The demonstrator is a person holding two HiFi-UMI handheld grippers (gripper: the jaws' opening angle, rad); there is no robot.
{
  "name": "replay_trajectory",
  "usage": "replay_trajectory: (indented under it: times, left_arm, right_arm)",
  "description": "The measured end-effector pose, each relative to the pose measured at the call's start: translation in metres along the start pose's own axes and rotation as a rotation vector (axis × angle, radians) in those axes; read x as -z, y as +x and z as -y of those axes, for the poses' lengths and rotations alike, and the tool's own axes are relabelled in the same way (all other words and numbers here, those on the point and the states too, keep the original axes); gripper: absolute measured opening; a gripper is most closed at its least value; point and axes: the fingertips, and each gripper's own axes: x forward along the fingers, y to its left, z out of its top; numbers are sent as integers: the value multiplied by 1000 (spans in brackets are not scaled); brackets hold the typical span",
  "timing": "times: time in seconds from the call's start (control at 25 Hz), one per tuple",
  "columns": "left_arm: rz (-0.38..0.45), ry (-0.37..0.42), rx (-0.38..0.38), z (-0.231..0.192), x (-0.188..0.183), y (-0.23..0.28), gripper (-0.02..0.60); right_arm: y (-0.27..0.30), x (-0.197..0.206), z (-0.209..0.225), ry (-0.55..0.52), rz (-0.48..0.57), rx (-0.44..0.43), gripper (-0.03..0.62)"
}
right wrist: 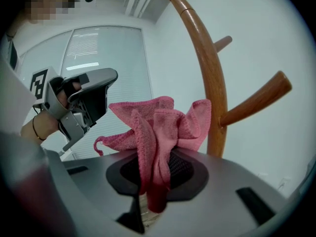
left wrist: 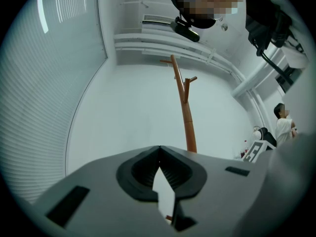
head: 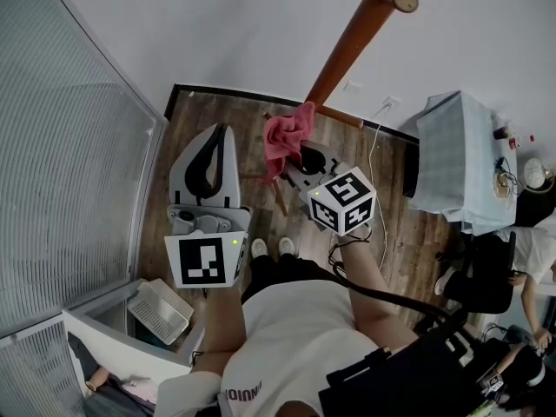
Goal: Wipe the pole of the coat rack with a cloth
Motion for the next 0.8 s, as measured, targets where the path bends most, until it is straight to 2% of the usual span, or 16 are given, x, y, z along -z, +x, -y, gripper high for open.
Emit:
replay_trajectory:
  times: [0.24,0.36,0.8]
  left_arm:
    - [-3,7,3,7,-2,6,14]
    - [-1,11,3,8,-3,7,14]
    - [9,35,10,10,-9,6,14]
  right_arm:
    - [-3,-4,-17,-113,-30,-63,94]
    - [-7,-15,-23,-159,-8,-77,94]
    - [-32,-53,-7,-213,98,-8,94]
